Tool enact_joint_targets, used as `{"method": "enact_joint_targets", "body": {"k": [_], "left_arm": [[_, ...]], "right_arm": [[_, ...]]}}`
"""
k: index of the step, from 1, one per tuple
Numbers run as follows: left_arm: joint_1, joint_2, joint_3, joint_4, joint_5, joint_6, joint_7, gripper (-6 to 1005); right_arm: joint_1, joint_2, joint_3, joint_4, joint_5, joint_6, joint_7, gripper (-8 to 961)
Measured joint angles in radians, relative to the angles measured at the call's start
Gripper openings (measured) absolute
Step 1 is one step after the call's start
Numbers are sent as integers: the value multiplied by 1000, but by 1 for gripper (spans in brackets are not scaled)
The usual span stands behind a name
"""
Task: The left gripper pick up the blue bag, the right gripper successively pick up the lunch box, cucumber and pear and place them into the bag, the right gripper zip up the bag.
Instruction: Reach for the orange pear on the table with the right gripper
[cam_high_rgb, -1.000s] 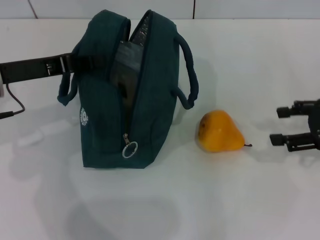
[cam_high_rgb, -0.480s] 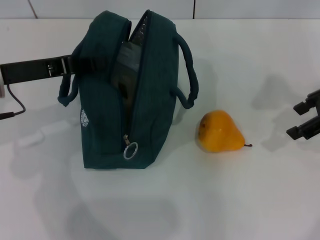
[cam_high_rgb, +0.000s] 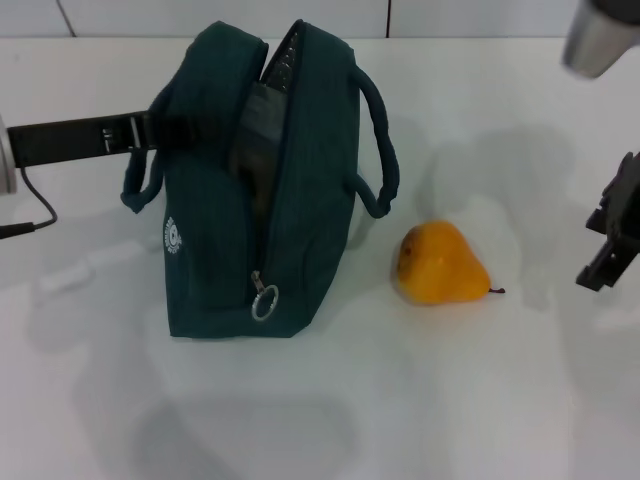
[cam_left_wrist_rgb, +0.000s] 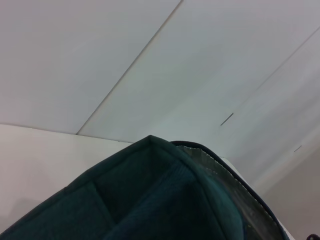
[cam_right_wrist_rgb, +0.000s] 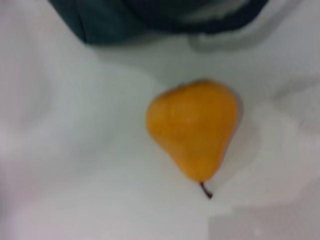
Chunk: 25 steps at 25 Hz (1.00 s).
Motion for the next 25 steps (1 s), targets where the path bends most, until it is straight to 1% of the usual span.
{"method": "enact_joint_targets", "body": {"k": [4,5,6,7,11,13,17,19,20,25], "left_arm": [[-1,0,9,-8,0,-5,8,32],[-2,-1,10,-11,0,-6,10,32],[-3,-1,10,-14,0,-6,11,32],[-6,-1,10,-22,0,-6,13,32],[-13,-2,10,-39,0,-7,23,32],[-14,-2,9,-45,0,-9,26,32],[-13,-1,7,-50,0,-11,34,32],[-11,-2,7,-54,0,-11,40,31],[-11,-2,7,-59,0,-11,47,31],[-7,-2,4,-67,0,-12,60,31]], "right_arm": [[13,7,-119,8,-4,34,30,781],[14,9,-141,11,-1,49,32,780],[14,9,-141,11,-1,49,32,780],[15,12,-180,26,6,94,33,780],[21,11,-213,72,29,140,31,780],[37,11,-235,117,46,172,25,780],[63,12,-320,199,94,245,22,779],[66,13,-343,212,107,263,22,779],[68,14,-373,220,127,279,21,779],[69,14,-421,227,153,316,21,778]]}}
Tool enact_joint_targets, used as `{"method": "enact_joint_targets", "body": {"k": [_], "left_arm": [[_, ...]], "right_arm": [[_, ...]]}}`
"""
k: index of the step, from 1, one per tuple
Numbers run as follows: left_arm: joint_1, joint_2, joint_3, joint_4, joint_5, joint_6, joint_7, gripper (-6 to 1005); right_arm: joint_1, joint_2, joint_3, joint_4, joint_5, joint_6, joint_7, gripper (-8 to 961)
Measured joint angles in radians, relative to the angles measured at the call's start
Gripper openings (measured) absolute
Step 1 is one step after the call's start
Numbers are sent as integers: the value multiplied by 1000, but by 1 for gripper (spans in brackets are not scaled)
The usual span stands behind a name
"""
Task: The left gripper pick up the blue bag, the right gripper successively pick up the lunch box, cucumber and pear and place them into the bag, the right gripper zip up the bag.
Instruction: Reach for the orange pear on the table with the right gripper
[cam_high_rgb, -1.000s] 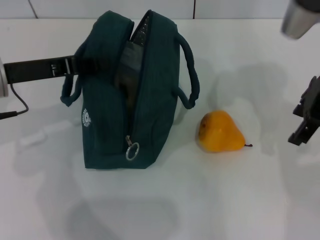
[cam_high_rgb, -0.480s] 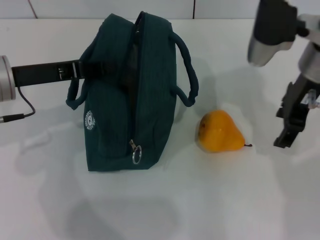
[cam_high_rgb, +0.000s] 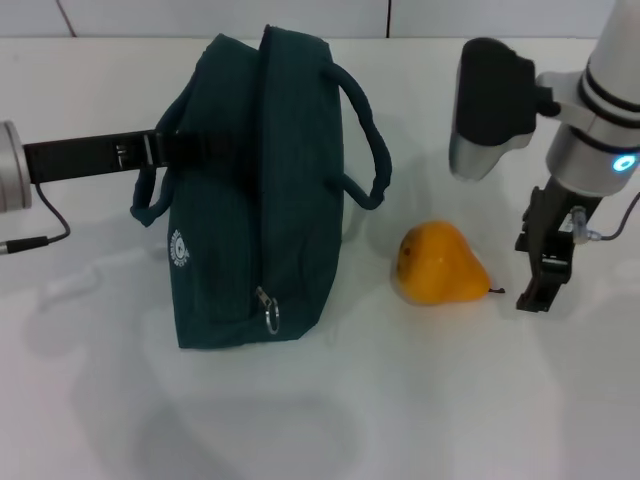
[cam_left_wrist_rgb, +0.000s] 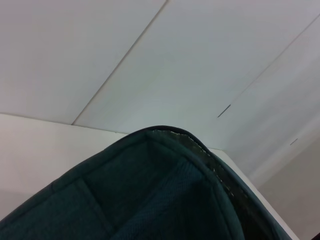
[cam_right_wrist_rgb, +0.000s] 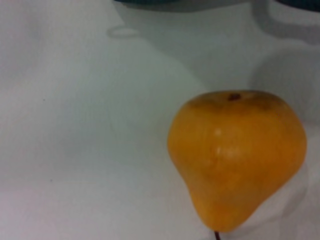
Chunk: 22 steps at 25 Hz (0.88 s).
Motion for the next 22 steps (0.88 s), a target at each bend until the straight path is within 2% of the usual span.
{"method": "enact_joint_targets", "body": {"k": [9,15,22], "left_arm": [[-7,2,-1,-20,0,-2,16,32],[-7,2,0,-20,0,-7,20,32],[-9,2,3,-20,0,-14,21,31]], "right_arm": [[33,1,-34,91,64,57,-19,777],[37,1,-45,98,80,63,-20,772],[40,1,-107,99,96,66,-21,762]]}}
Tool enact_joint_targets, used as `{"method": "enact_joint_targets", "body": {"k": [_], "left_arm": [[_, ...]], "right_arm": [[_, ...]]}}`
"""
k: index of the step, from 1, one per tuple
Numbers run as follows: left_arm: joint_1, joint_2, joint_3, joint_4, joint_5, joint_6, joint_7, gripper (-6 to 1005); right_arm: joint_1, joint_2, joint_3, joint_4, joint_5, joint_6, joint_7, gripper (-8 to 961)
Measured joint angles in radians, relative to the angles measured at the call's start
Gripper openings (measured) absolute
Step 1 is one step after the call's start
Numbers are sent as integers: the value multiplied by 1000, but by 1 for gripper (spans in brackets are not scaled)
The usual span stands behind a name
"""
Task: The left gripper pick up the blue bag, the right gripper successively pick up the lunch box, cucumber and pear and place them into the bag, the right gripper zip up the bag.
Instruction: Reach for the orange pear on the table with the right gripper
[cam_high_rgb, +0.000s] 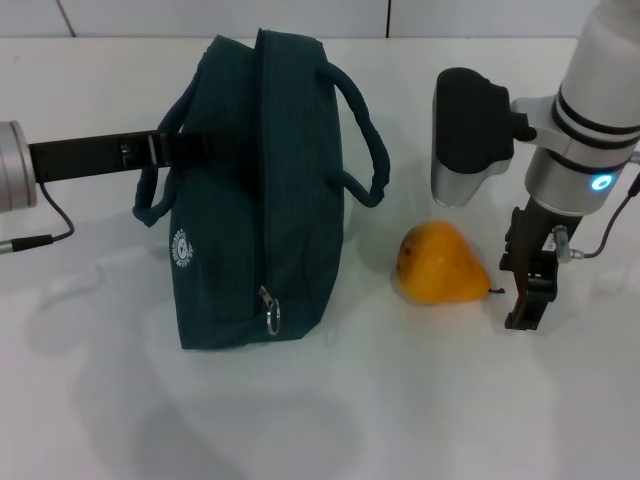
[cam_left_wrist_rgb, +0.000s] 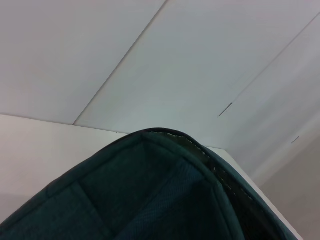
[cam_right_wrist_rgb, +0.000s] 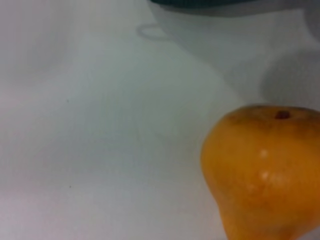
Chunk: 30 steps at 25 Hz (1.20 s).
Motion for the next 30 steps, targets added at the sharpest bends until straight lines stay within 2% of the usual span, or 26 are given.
{"method": "enact_joint_targets", "body": {"k": [8,14,30], "left_arm": [[0,-3,1,0,0,0,0,31],[0,-3,1,0,0,0,1,32],[-8,-3,1,0,-4,0,3,31]], "right_arm": [[0,0,-14,4,21,6,3,751],[1,0,-44,10,38,22,7,579],[17,0,-46,36,40,36,11,574]]}}
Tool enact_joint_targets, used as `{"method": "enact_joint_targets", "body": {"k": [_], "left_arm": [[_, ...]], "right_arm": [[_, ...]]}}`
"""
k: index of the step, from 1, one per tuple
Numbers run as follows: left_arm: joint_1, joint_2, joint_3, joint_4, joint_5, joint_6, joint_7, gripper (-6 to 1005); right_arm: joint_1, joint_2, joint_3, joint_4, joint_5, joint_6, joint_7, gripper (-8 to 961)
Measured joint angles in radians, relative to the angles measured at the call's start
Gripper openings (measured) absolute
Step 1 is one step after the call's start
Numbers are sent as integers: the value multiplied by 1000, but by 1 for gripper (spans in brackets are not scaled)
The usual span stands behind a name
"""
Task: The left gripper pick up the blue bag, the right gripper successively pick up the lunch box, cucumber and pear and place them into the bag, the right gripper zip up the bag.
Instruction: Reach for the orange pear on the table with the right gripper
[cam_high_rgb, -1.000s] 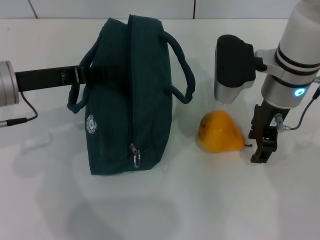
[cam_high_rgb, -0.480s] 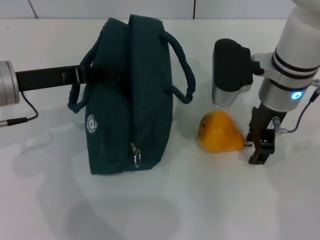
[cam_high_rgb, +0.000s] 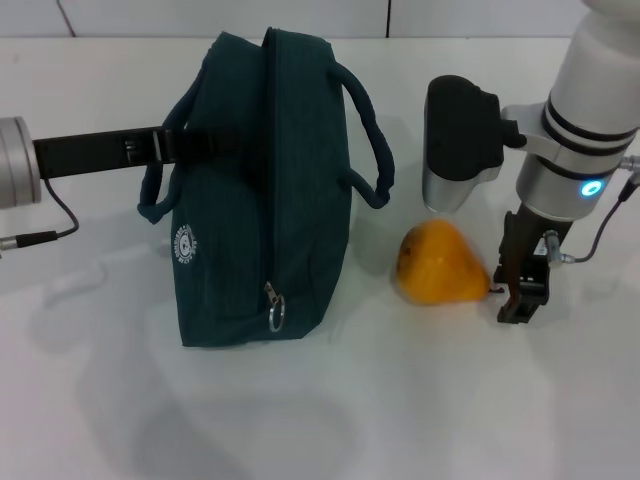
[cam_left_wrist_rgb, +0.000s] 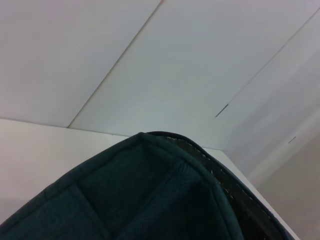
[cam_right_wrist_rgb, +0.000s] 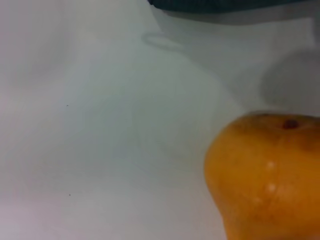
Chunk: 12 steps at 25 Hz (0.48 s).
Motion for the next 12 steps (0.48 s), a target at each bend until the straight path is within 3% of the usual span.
{"method": "enact_joint_targets", "body": {"k": [12], "left_arm": [[-2,0,0,0,-4,0,1,32]], "right_arm": [[16,0,0,24,-8,23,0,486]]}}
